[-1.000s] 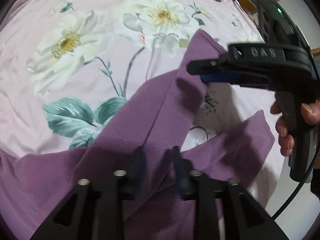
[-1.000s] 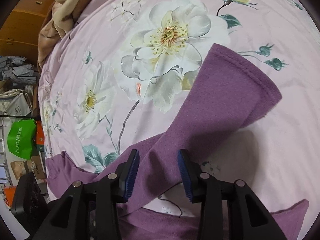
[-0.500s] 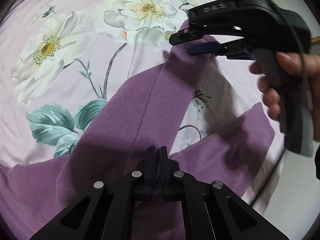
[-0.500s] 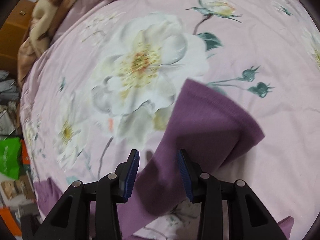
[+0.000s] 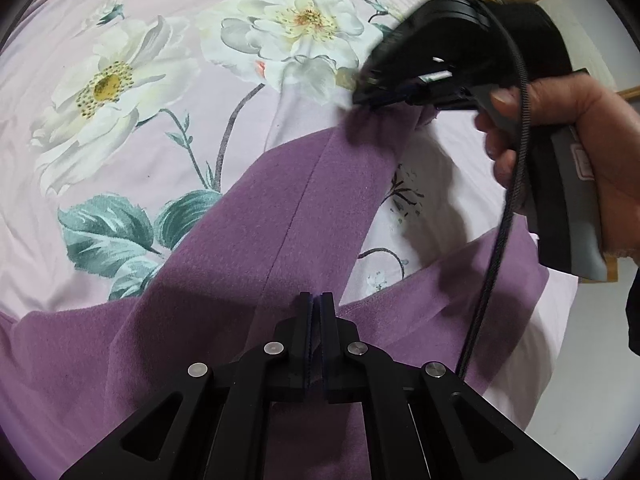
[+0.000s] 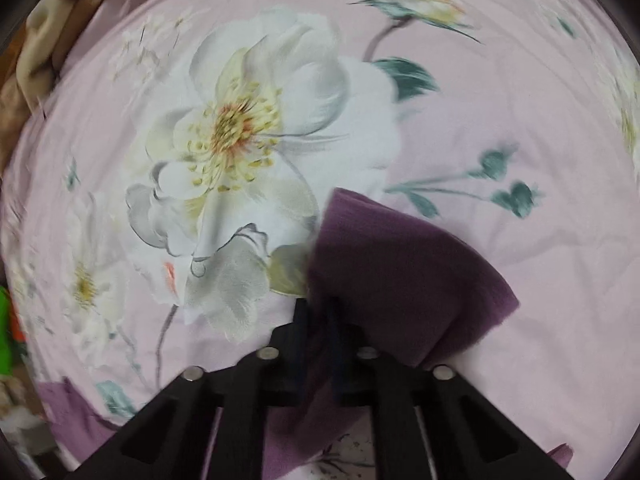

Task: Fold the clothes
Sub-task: 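Fold the leg end over onto the stack with the right tool and release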

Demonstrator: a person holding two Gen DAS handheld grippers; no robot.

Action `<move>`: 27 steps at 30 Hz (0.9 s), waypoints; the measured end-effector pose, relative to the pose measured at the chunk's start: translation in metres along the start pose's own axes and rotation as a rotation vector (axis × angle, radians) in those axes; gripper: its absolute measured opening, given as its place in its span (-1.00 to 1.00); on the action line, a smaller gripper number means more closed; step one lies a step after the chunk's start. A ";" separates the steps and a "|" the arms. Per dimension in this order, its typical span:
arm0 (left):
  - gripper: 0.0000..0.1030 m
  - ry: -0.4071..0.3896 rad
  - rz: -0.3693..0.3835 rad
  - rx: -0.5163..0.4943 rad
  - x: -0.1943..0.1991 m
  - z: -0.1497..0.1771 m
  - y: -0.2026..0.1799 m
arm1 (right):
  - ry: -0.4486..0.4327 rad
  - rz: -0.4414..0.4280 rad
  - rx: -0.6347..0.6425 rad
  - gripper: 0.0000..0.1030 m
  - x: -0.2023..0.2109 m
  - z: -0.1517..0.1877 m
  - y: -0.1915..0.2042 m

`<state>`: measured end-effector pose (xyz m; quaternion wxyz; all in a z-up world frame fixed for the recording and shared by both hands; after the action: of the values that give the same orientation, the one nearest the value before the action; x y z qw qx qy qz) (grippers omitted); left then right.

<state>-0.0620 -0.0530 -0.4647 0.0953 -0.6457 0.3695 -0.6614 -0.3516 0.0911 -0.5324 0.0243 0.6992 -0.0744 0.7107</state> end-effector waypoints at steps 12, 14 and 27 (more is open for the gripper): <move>-0.95 -0.008 0.029 -0.119 0.039 0.013 -0.015 | -0.119 -0.262 -0.271 -0.90 0.073 0.029 -0.085; -0.95 -0.007 0.037 -0.136 0.044 0.016 -0.021 | -0.132 -0.281 -0.318 -0.91 0.089 0.035 -0.100; -0.33 0.132 0.018 -0.217 0.016 0.047 -0.018 | -0.067 -0.395 -0.602 -0.43 0.040 0.110 -0.156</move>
<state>-0.0151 -0.0673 -0.4460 0.0065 -0.6040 0.4502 -0.6576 -0.2219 0.2273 -0.4804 0.3636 0.6843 -0.1447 0.6153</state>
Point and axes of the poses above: each gripper's, at about its wrist camera, not at the fingertips, and x roughly against the way its jaws point, y to its left, z to its underside, the point moved 10 cm from there along -x, roughly the way its jaws point, and after that the axes turned 15 degrees about z, right-handed, at the moved point
